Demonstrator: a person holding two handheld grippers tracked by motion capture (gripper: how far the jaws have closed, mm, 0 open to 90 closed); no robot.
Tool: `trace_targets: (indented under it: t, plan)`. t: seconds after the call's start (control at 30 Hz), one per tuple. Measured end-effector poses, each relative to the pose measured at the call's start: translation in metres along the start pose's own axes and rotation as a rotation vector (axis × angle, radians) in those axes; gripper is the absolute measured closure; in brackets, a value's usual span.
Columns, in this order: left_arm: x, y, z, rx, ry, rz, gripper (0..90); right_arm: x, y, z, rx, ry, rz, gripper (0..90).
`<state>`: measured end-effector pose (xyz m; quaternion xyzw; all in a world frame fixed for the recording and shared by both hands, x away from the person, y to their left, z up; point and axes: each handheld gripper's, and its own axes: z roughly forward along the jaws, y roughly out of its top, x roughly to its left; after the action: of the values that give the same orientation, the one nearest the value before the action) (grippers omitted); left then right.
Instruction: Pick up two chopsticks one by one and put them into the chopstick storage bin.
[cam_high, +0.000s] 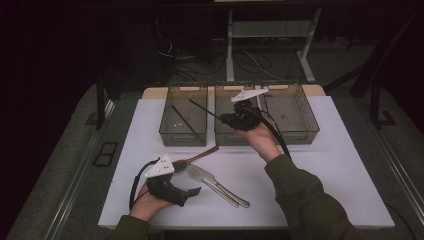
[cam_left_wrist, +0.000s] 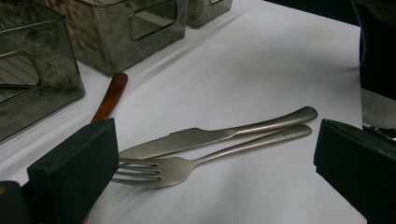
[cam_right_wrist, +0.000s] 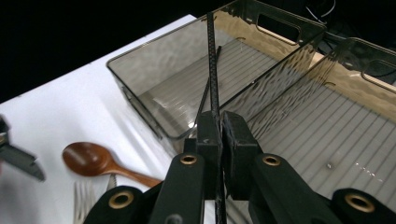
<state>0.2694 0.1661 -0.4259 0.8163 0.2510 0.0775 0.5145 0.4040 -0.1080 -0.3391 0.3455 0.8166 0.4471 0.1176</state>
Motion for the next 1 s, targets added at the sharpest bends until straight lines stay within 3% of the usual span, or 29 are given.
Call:
trace_targets:
  t: [0.5, 1.0]
  plan:
    - [0.001, 0.0, -0.001, -0.017, -0.005, -0.001, 0.0, 0.001, 0.036, 0.057, 0.08, -0.052, 0.015, 85.0]
    - [0.002, 0.001, -0.002, -0.022, -0.008, -0.002, 0.0, 0.004, 0.053, 0.116, 0.17, -0.105, 0.016, 84.9]
